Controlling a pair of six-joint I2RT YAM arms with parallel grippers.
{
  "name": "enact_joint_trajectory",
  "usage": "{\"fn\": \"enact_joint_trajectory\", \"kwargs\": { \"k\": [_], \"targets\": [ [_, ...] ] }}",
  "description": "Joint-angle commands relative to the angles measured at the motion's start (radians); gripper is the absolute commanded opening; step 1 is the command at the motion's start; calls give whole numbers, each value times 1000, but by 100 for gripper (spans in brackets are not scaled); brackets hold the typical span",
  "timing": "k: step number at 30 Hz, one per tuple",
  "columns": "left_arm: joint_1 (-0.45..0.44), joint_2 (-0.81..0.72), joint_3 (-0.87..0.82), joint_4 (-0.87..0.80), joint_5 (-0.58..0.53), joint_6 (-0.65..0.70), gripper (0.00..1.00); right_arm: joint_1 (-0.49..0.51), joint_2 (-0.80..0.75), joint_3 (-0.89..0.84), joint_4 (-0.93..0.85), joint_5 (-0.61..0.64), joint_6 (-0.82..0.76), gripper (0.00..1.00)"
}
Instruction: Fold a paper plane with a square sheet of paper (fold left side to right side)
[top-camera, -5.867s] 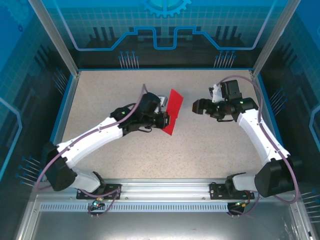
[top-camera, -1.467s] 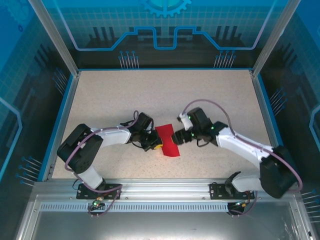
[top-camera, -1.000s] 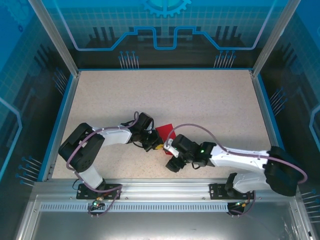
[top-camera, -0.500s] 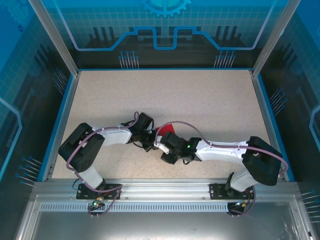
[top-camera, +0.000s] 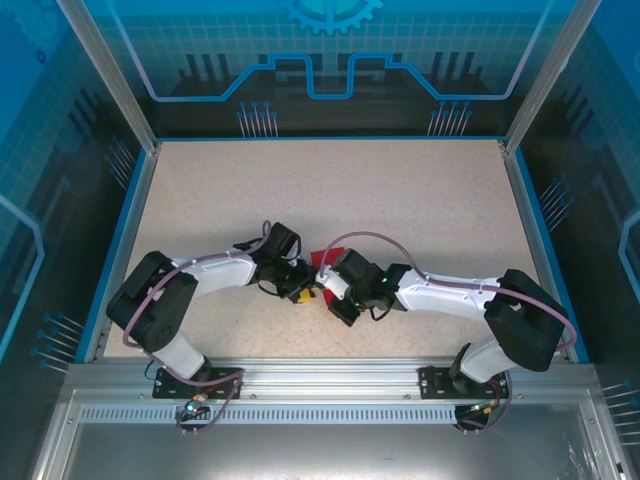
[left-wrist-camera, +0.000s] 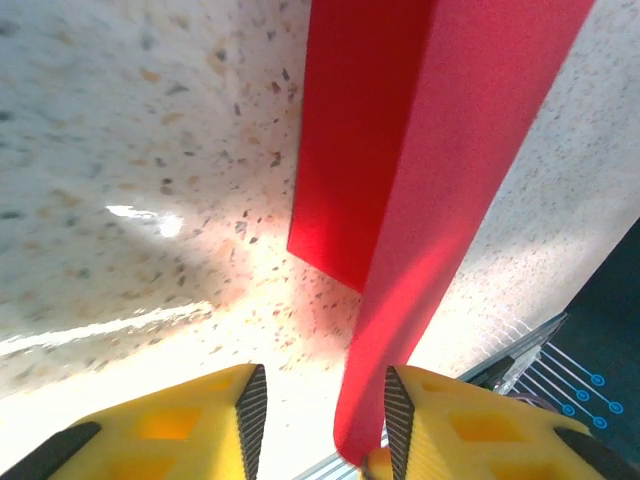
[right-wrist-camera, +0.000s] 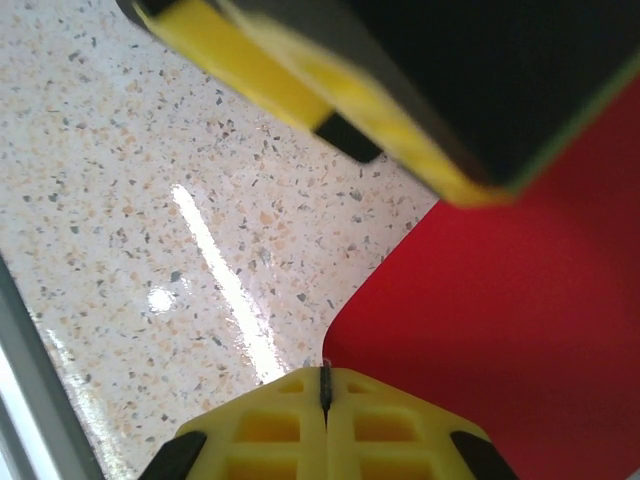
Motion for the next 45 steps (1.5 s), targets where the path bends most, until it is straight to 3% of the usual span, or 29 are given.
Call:
{"fn": "enact_joint_trajectory", "kwargs": {
  "k": [1, 7, 10, 22, 45],
  "targets": [
    [41, -50, 40, -105, -10, 83, 36, -38, 18, 10, -21, -131, 40, 0],
    [47, 44, 153, -79, 51, 146, 19, -75, 57, 28, -21, -190, 67, 0],
    [45, 114, 217, -58, 70, 160, 16, -90, 76, 34, -19, -204, 79, 0],
    [6, 384, 356, -65, 66, 224, 11, -126, 114, 61, -20, -258, 113, 0],
    [-14, 417, 316, -87, 13, 245, 8, -285, 199, 112, -74, -175, 184, 0]
  ]
}}
